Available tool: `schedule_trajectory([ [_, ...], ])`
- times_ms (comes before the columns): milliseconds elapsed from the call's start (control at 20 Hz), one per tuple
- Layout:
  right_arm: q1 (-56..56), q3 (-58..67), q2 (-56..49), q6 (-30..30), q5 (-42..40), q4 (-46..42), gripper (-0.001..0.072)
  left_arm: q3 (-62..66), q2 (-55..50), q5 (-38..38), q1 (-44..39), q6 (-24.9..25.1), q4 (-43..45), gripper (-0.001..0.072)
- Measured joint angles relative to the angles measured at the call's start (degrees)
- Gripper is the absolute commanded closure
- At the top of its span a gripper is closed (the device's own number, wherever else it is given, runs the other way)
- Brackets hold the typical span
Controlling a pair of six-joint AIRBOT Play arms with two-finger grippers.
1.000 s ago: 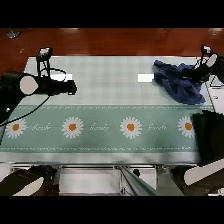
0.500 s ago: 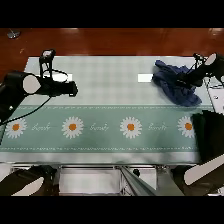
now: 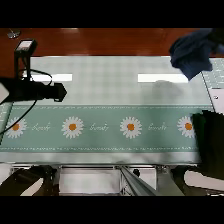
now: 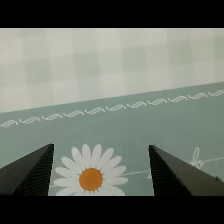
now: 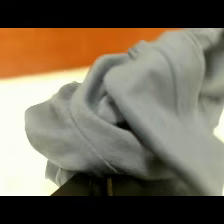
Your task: Fold the shirts.
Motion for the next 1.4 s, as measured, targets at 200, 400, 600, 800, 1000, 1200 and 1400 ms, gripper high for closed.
schedule_trajectory([
  [200, 5.0, 0.5, 12.3, -3.2, 0.4, 0.5, 0.0687, -5.7, 7.0, 0.0, -4.7, -3.6, -1.5, 0.0005],
  [400, 13.4, 0.4, 20.1, -4.9, 6.4, -1.0, 0.0687, -8.3, 9.2, 2.2, -8.2, -5.2, -2.1, 0.0005],
  [600, 24.3, -4.8, 22.9, -5.0, 13.4, -3.9, 0.0687, -9.0, 9.7, 5.5, -9.3, -5.6, -2.3, 0.0005],
  [800, 35.1, -19.5, 22.3, -2.4, 12.4, -5.1, 0.0687, -9.4, 9.2, 7.2, -9.6, -5.8, -2.4, 0.0005],
  [1000, 44.6, -31.4, 15.3, 0.2, 5.2, -2.0, 0.0686, -11.0, 8.3, 7.7, -9.6, -6.0, -2.4, 0.0005],
  [1200, 50.0, -35.1, 6.1, 1.2, -0.9, 4.7, 0.009, -13.3, 7.5, 7.8, -9.6, -6.0, -2.4, 0.0006],
  [1400, 45.0, -35.1, 5.0, 1.8, -2.3, 8.0, 0.009, -14.2, 7.3, 7.7, -9.6, -6.0, -2.7, 0.0005],
])
